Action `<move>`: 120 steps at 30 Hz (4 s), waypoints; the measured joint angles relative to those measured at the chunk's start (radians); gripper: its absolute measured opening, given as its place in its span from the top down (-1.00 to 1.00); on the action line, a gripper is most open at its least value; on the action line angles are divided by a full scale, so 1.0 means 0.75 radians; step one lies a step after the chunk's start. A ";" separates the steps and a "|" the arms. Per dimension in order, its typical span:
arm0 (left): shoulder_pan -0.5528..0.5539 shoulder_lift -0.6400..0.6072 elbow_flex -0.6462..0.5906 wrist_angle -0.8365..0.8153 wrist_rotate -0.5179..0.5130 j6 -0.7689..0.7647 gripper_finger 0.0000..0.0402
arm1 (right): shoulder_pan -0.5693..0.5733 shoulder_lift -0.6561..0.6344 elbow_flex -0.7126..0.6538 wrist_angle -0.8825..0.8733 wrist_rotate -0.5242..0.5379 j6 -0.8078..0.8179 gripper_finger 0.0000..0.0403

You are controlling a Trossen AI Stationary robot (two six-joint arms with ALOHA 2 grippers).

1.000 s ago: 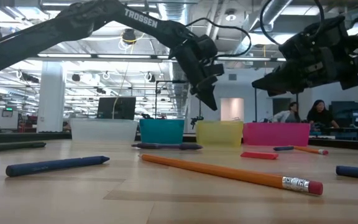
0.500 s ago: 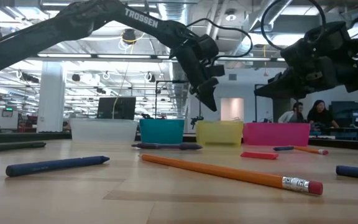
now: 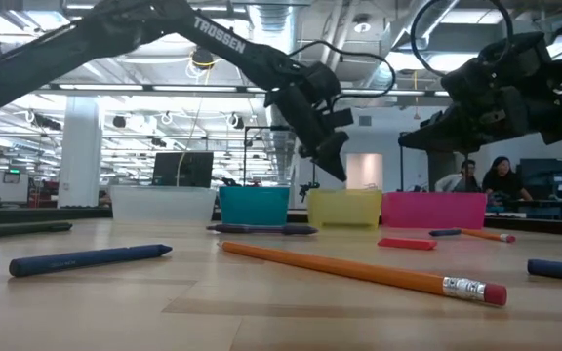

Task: Sort crayons/erasers/pens/pencils in bins
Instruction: Put the orange eraser into the transparent bin

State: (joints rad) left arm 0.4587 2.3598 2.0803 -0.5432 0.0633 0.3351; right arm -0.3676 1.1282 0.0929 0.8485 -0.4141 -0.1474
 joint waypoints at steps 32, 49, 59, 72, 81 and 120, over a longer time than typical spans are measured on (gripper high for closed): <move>-0.267 -0.947 -1.364 0.639 0.051 -0.166 1.00 | -0.002 0.000 0.000 0.013 0.075 0.006 0.96; -0.686 -1.012 -1.405 0.194 -0.235 -0.324 1.00 | -0.002 0.000 0.060 0.031 0.096 -0.025 0.96; -0.903 -1.123 -1.588 0.198 -0.334 -0.582 1.00 | 0.032 0.001 0.060 0.061 0.097 -0.006 0.96; -0.973 -1.123 -1.703 0.506 -0.341 -0.432 1.00 | 0.149 0.007 0.103 0.030 0.282 -0.012 0.96; -0.746 -1.104 -1.801 0.937 -0.118 -0.146 1.00 | 0.196 0.007 0.130 -0.061 0.312 -0.014 0.96; -0.531 -0.819 -2.213 2.294 0.174 -0.266 1.00 | 0.965 0.106 0.607 -1.295 1.198 1.061 0.82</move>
State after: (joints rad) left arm 0.0605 1.7458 0.4207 1.1775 0.1941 0.1356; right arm 0.3560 1.2078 0.5480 -0.1228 0.4841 0.6480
